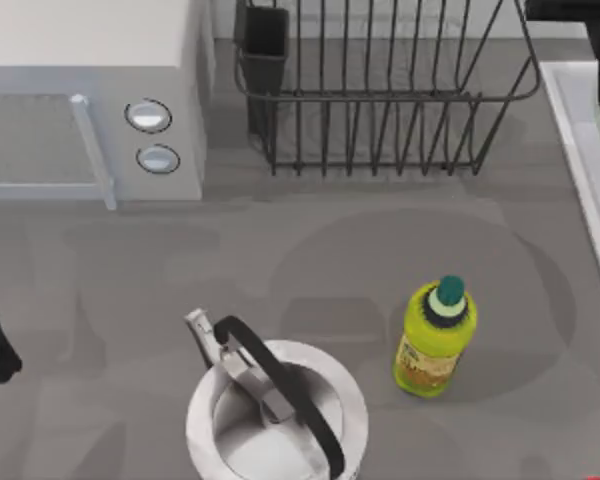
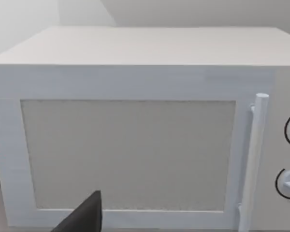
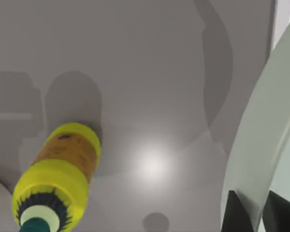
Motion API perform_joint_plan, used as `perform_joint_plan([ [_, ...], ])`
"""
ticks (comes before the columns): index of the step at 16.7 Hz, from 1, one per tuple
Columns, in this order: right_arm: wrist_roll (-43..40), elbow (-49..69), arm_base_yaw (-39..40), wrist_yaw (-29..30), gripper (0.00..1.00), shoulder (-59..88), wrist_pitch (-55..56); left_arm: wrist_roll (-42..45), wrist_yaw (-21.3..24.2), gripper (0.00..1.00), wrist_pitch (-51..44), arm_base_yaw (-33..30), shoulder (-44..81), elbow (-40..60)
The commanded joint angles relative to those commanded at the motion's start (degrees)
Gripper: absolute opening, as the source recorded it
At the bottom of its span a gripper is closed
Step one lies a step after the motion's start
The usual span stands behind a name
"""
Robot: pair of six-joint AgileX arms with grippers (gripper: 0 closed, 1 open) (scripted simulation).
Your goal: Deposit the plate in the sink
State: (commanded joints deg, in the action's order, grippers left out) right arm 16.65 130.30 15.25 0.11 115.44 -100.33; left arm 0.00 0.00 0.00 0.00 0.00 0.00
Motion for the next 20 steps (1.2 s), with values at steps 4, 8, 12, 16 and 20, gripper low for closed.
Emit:
perform_joint_plan([
  [4, -5.9, 11.9, -5.9, 0.1, 0.0, 13.0, -0.7, 0.0, 0.0, 1.0, 0.0, 0.0, 0.0, 0.0],
  [8, -13.2, 25.0, -13.2, 0.3, 0.0, 27.9, -0.8, 0.0, 0.0, 1.0, 0.0, 0.0, 0.0, 0.0],
  [12, -18.8, 34.4, -18.8, 0.4, 0.0, 38.1, -0.6, 0.0, 0.0, 1.0, 0.0, 0.0, 0.0, 0.0],
  [16, -20.0, 36.0, -20.0, 0.4, 0.0, 39.9, -0.5, 0.0, 0.0, 1.0, 0.0, 0.0, 0.0, 0.0],
  [20, -20.0, 36.0, -20.0, 0.4, 0.15, 39.9, -0.5, 0.0, 0.0, 1.0, 0.0, 0.0, 0.0, 0.0],
])
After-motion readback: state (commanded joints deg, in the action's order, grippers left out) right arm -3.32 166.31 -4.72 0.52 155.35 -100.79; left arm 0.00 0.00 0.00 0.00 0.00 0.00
